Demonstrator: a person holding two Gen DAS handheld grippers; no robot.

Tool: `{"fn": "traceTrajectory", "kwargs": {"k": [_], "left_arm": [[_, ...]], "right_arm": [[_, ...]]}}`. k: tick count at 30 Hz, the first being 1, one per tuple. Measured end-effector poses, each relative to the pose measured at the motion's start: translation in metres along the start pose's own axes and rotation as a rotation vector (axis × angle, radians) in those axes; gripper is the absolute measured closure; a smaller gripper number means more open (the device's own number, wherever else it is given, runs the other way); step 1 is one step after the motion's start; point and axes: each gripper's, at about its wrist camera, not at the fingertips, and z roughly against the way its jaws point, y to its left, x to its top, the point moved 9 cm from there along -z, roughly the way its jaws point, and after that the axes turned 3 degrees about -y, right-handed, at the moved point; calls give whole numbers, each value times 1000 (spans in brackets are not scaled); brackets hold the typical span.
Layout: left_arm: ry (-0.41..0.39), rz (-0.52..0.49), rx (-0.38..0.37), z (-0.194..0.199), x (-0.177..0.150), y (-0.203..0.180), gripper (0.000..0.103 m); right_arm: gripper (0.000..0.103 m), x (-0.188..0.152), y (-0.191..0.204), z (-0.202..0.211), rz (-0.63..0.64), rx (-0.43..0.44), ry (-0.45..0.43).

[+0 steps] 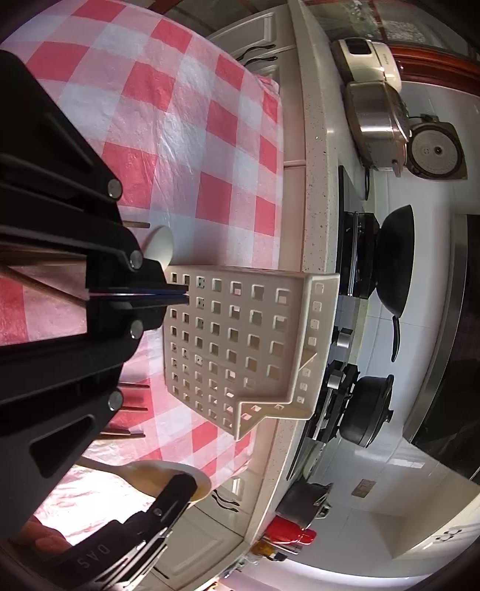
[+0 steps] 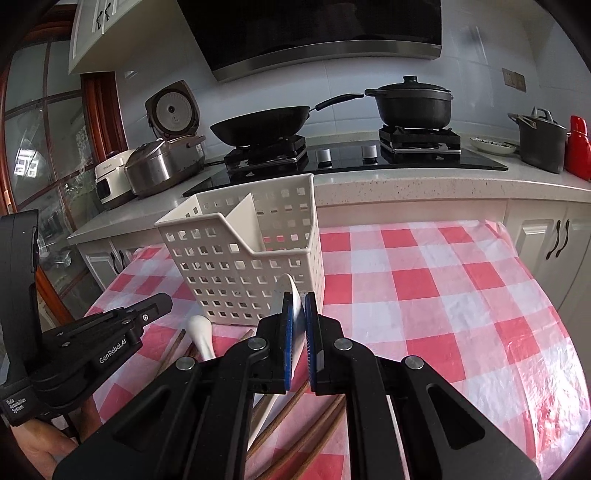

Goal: Organize utensils
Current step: 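Carry both held spoons toward the white plastic basket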

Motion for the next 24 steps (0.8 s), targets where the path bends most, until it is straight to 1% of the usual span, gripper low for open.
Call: {"fn": "traceTrajectory", "kwargs": {"k": [2,4,5,7,12,14,17,19,23,24], "left_arm": [[28,16,-5,-4,-4,3,102],[61,63,-6,-9,-10,11,80],[64,78,-4,-10,-12,14,59],[70,83,23,-15,-16,19,59],[145,53,56,-39,-31,16,59],[159,67,84,-47,-35,21,59],[180,118,121,-58,-38,35,59],[210,146,100,-67,-40,39,59],[236,145,102,-78,-39,37,60],[240,141,107,-80,-38,35,63]], "right_arm": [[95,0,-2,-1,-8,-2,1],[95,0,-4,-1,-12,-1,2],[95,-1,-4,0,-13,1,2],[95,-3,-4,-1,-16,8,7],[95,-9,-9,-7,-40,26,24],[95,-10,-11,-10,-45,31,30],[95,-12,-15,-14,-54,40,38],[95,-13,-17,-17,-64,44,43],[95,-15,-18,-23,-78,52,51],[95,-15,-19,-24,-81,53,51]]}}
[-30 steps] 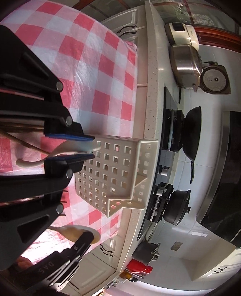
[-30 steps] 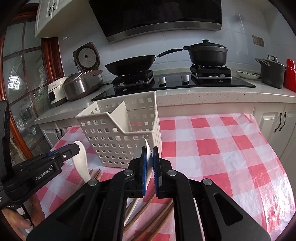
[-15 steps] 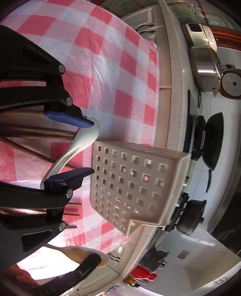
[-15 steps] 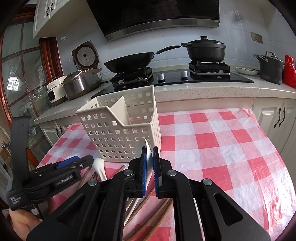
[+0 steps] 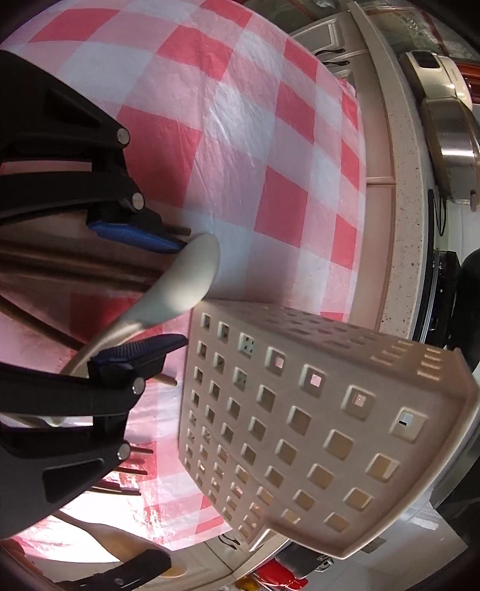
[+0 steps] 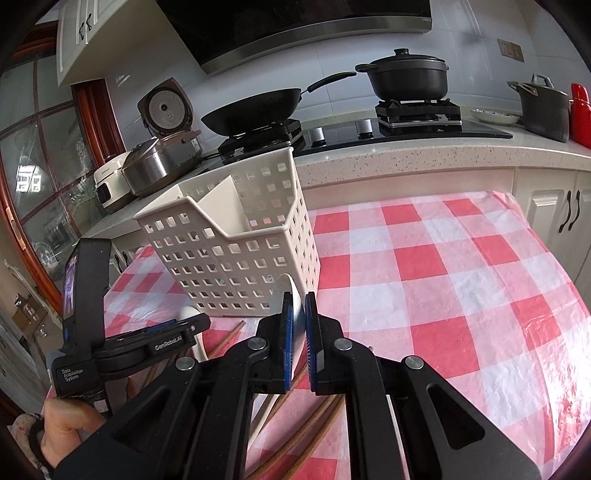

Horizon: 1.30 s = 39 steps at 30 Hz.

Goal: Organize utensils
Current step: 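Carry both held spoons toward the white plastic basket, then lower the spoons into the basket and open both tools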

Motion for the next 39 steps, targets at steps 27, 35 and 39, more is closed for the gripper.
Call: {"fn": "traceTrajectory", "kwargs": {"k": [27,35,39], "left_arm": [[-475,-118,-151,155,36,-43,94],[-590,-149,-170,175,73,-57,94],[-648,-162,-167,182,91,-62,94]], "right_arm": [[95,36,22,28,70,-32,-142],[95,77,21,23,101,-59,-240],[95,98,23,19,114,-56,-286]]}}
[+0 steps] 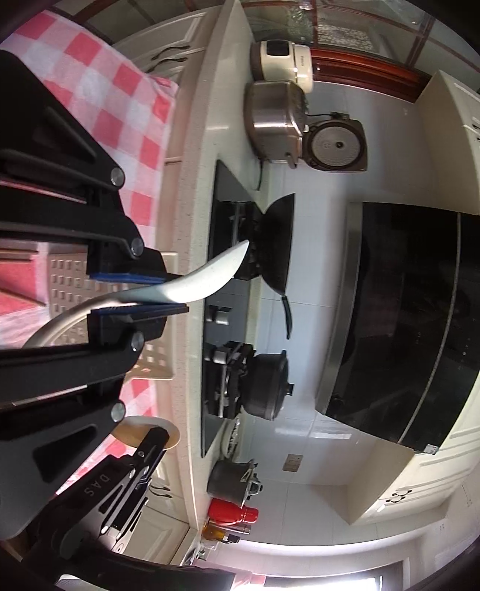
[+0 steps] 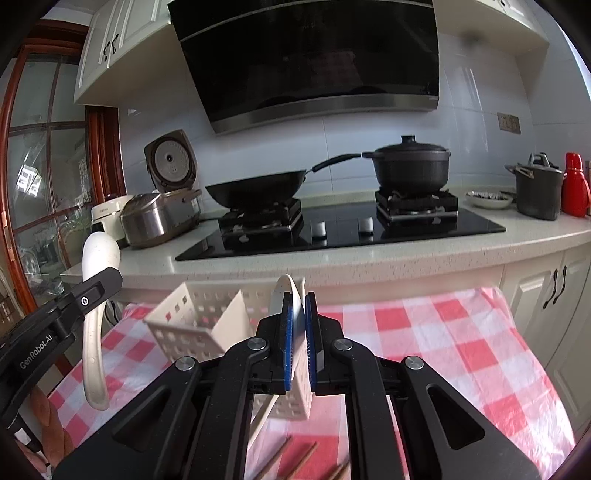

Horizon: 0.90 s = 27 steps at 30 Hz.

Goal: Organize utensils
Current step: 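Lower the spoons into the basket and open both tools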

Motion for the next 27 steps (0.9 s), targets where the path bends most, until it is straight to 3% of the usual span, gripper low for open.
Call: {"fn": "traceTrajectory", "kwargs": {"k": [8,18,27], "left_arm": [[-35,-7,14,-28,18,1,94],[-34,-24,5,-71,37,1,94],[5,-3,34,-107,8,19,94]], "right_arm": [[95,32,9,-21,58,18,-102],[95,72,-1,-59,43,-13,-153],[95,49,2,-89,113,-33,-136]]}}
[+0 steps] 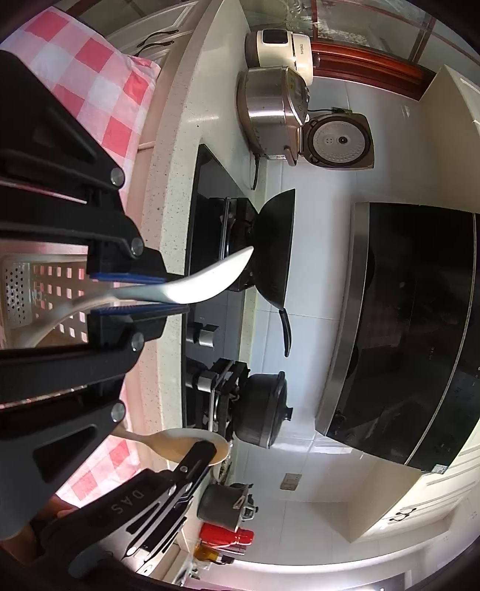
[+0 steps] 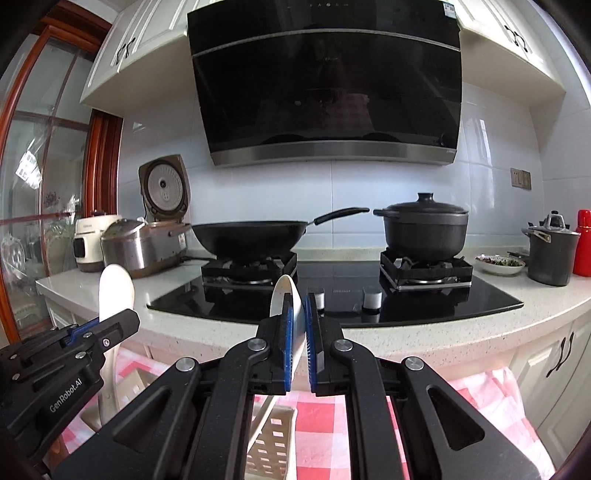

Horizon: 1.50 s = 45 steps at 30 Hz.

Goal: Organize utensils
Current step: 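Lower the spoons into the basket and open both tools, then move both tools back over the wooden chopsticks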

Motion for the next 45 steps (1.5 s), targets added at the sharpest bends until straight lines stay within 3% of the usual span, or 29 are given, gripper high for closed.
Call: {"fn": "traceTrajectory", "kwargs": {"k": [16,18,19,20,21,22,25,30,33,36,45], "left_arm": [[28,13,-13,34,-33,9,93],[24,17,-10,42,-31,13,84],[23,22,-6,46,-31,15,79],[24,27,6,50,-31,18,68],[26,31,15,53,-32,21,60],[30,39,22,58,-33,24,58],[60,45,45,71,-36,31,49],[96,35,78,110,-46,40,18],[128,9,79,129,-55,40,11],[176,-5,64,147,-70,40,5],[304,-52,54,177,-122,44,5]], "right_arm": [[92,-38,19,24,-28,98,92],[91,-36,23,28,-33,124,101],[81,-34,24,31,-33,124,98],[71,-31,23,35,-37,118,86],[50,-28,23,40,-52,128,78],[47,-25,24,44,-62,134,74],[47,-16,19,61,-70,116,62],[47,-15,4,106,-100,82,85],[47,-26,-2,130,-110,57,123],[47,-44,-8,154,-136,26,166],[47,-118,-17,192,-199,-38,359]]}}
